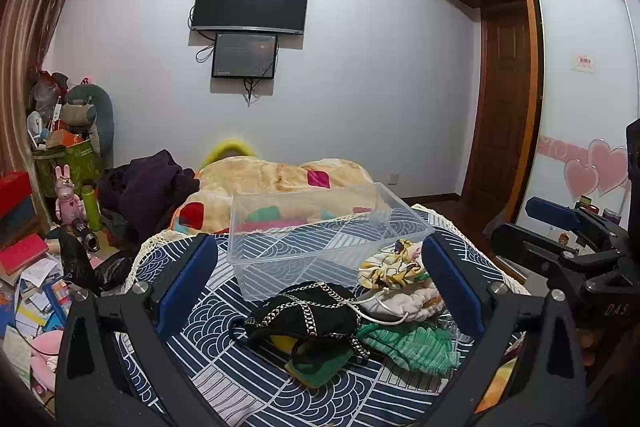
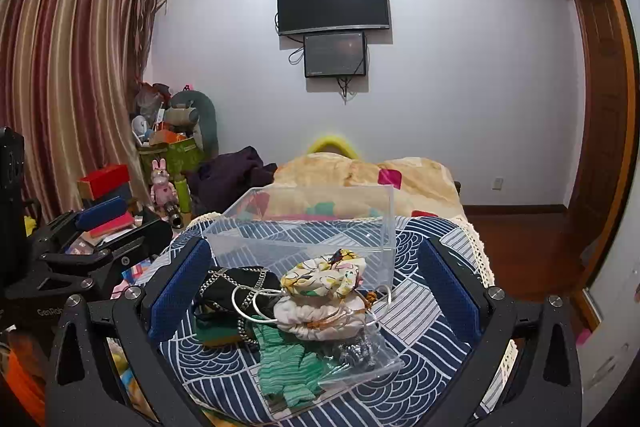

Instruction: Organize soft objects

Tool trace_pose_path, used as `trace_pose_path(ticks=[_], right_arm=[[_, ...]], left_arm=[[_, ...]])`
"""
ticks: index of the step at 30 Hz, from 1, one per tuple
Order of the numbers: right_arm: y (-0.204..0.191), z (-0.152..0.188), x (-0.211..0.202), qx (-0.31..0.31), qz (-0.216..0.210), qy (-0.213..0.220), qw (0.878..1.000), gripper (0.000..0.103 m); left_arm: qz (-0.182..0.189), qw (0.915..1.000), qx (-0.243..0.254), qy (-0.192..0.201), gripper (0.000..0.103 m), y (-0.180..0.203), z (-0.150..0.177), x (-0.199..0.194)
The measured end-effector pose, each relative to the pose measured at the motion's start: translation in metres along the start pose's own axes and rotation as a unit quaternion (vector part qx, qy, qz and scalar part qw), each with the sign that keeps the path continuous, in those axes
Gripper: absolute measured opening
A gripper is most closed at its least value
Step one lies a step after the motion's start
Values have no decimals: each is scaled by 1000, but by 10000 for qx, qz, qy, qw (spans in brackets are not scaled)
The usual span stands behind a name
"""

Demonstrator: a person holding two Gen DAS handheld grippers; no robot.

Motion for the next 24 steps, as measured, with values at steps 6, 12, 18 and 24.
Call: trace_pose_path(ticks=[6, 12, 18, 24], right_arm=[[-3, -2, -2, -7, -11, 10, 10000, 103], [-5, -4, -3, -7, -19, 27, 10000, 103], [-4, -4, -4, -4, -23, 34, 10000, 103], [-6, -5, -4, -2, -32, 39, 10000, 103]], left_arm=[[-10, 10000, -3, 7, 103, 0, 0, 0], [12, 10000, 2, 4, 103, 1, 0, 0], [23, 10000, 5, 12, 103, 1, 0, -1], [21, 10000, 5, 15, 103, 1, 0, -1]])
Point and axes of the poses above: each gripper's, at about its wrist camera, not at the fingertips, and x roughly the way its jaws point, y to its right, z to its underside, the point moved 1 cm from there along x, roughly the way its jaws point, and after that the axes turned 10 degrees about x, right-handed, at the moved point
